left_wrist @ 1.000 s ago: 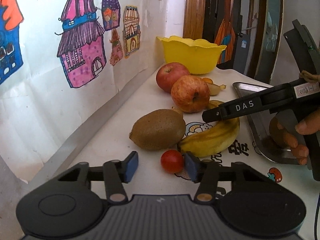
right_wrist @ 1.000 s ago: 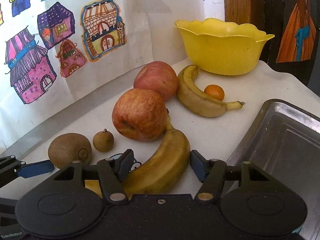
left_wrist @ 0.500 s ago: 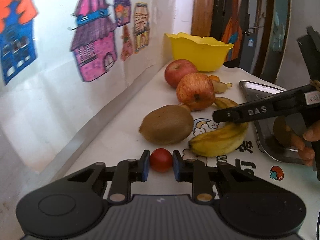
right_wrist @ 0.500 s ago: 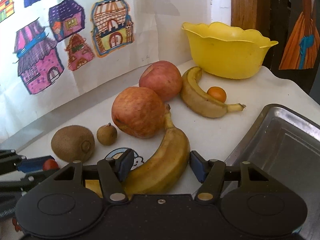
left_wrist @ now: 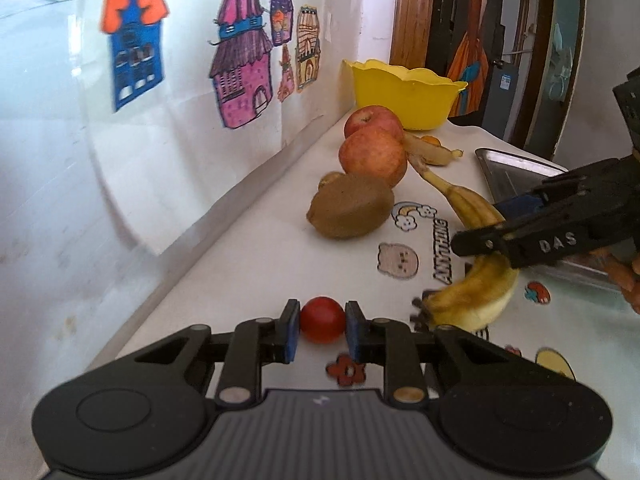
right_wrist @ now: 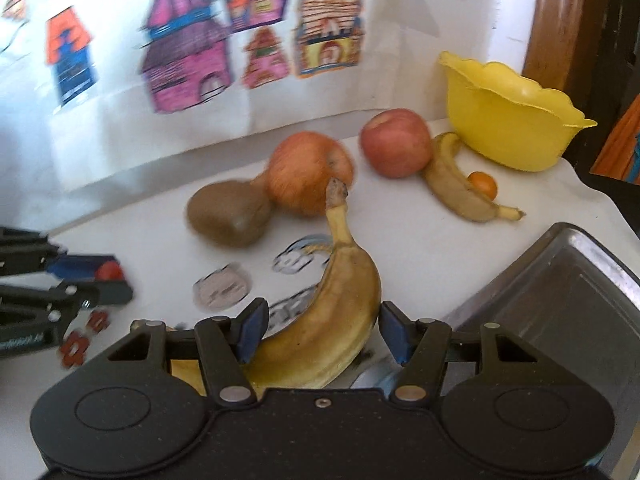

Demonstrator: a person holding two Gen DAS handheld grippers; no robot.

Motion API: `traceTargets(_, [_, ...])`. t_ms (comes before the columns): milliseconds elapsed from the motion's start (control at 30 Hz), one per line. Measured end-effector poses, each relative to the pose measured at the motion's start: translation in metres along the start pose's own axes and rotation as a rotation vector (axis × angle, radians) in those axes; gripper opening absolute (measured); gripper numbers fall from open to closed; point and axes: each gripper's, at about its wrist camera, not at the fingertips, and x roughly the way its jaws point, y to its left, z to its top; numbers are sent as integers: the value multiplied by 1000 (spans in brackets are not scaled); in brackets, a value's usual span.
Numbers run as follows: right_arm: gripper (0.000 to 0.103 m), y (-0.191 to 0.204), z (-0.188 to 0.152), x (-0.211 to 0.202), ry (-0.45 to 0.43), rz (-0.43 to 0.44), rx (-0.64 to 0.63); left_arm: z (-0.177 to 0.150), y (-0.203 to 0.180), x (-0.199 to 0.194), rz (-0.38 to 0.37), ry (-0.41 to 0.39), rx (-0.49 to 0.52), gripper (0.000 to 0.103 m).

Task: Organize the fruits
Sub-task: 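Lift the tomato with the left tool while the right tool lifts the banana toward the tray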

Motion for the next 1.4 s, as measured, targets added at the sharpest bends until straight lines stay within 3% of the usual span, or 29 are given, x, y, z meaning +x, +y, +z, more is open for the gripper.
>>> traceTargets(367, [63,45,-49,-44,63,73,-52,-27,-6,-31,-60,2,12,26])
traceTargets(500, [62,54,-63,-55,24,37,-28,-33,-8,-35,-55,-18,26,26])
traceTargets(667, [77,65,-79,-64,-59,-115,66,-35,-14,-34,6,-35,33,27])
traceTargets(900, [78,64,-96,-66,-120,-128,229,-39,-17,-35,8,-62,44,28])
traceTargets(1167, [81,65,-100,-66,-121,-109,267,-40,-18,-33,-6,-71,56,36])
traceTargets(1267, [88,69,-100,-61,-116,-91,270,-40,-20,-33,-9,-72,64,39])
traceTargets(1400, [79,79,-101,-62,-133,-98,223,-41,-21,-33,-11,-72,67,39])
